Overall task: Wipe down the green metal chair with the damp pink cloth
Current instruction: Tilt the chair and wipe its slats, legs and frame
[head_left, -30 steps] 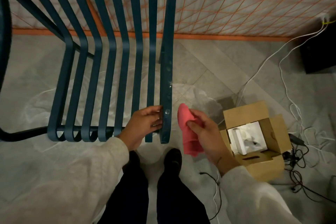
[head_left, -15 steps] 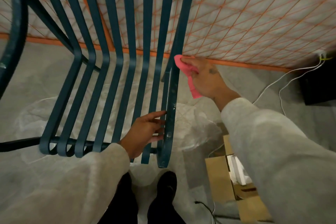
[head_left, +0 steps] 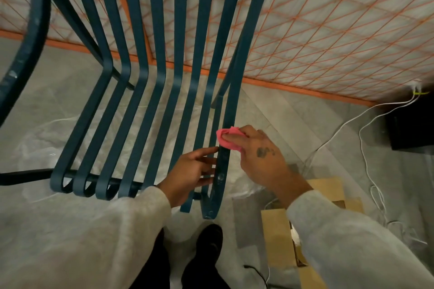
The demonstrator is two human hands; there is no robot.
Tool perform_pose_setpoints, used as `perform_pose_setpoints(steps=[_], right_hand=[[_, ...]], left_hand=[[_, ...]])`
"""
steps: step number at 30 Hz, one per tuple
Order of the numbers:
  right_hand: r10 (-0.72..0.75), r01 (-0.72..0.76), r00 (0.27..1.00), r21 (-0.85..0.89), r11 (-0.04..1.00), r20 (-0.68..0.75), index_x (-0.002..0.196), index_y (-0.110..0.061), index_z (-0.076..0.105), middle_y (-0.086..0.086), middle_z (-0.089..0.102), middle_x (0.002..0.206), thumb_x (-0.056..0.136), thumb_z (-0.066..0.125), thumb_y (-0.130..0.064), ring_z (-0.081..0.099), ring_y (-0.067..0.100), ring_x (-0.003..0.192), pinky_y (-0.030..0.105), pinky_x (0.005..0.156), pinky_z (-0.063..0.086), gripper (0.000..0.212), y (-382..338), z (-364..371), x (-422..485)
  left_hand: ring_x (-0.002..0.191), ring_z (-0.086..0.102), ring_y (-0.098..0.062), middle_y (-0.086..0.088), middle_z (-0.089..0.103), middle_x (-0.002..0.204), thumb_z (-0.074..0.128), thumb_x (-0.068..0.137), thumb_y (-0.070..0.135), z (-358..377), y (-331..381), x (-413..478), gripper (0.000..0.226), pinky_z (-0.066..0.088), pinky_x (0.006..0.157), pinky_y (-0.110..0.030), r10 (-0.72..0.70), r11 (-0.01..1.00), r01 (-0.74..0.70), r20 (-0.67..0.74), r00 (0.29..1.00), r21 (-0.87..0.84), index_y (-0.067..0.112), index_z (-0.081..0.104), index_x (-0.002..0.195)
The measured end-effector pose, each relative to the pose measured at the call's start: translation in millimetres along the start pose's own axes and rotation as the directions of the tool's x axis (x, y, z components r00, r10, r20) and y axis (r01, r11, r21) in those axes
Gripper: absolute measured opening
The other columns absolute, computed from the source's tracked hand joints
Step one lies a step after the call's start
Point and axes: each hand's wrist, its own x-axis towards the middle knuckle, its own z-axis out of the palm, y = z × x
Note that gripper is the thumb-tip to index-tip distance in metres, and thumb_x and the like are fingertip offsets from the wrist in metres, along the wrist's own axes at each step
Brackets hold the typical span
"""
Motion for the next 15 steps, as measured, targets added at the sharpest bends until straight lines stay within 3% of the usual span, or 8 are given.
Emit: perform_pose_setpoints(steps=[3,6,8,12,15], right_hand=[[0.079,-0.079,0.997,-0.071,0.994,0.005,0.142,-0.035,0.043,-0.002,0.044,0.137,0.087,0.06,-0.002,0.044,0.022,0.119,0.036,0.103,0.044,0.066,-0.9,-13.1,26.9],[0.153,-0.153,0.988,0.013,0.988,-0.006,0.14,-0.03,0.047,0.0,0.046,0.134,0.088,0.059,-0.001,0.045,0.024,0.119,0.036,0.103,0.044,0.062,2.0,-25.0,54.6],[0.168,-0.168,0.986,0.047,0.985,0.003,0.14,-0.029,0.048,0.001,0.045,0.134,0.087,0.06,0.0,0.046,0.025,0.12,0.036,0.104,0.044,0.062,2.0,-22.9,57.0],[0.109,-0.106,0.993,0.074,0.992,-0.034,0.136,-0.026,0.048,-0.001,0.045,0.13,0.088,0.06,-0.001,0.051,0.021,0.111,0.032,0.097,0.048,0.056,-6.2,-5.0,16.9],[0.03,-0.029,0.999,0.058,0.998,-0.013,0.137,-0.033,0.048,-0.004,0.045,0.131,0.089,0.059,-0.004,0.051,0.017,0.107,0.027,0.095,0.048,0.057,-11.2,14.3,-23.1]], left_hand=[[0.104,0.066,-0.02,0.001,0.067,0.117,0.04,0.098,-0.003,0.3,-0.3,0.4,0.046,0.056,0.09,-0.038,0.002,1.0,-0.002,-0.006,1.0,-0.018,0.027,0.059,0.127],[0.099,0.067,-0.016,0.003,0.067,0.113,0.04,0.099,-0.004,0.3,-2.2,-1.8,0.045,0.057,0.08,-0.03,0.007,0.999,-0.007,-0.002,1.0,-0.046,0.028,0.06,0.124],[0.1,0.066,-0.016,0.003,0.066,0.115,0.04,0.099,-0.003,0.1,-4.5,-2.7,0.045,0.057,0.081,-0.03,0.006,0.999,-0.006,-0.002,1.0,-0.045,0.027,0.06,0.126],[0.103,0.066,-0.017,0.001,0.066,0.117,0.04,0.098,-0.004,0.5,-7.6,-5.6,0.046,0.056,0.085,-0.032,0.006,0.999,-0.006,0.001,1.0,-0.032,0.027,0.059,0.127],[0.104,0.066,-0.016,0.002,0.067,0.117,0.042,0.096,-0.003,0.2,-9.5,-7.7,0.048,0.056,0.085,-0.03,0.024,1.0,-0.024,0.012,1.0,-0.006,0.029,0.058,0.128]])
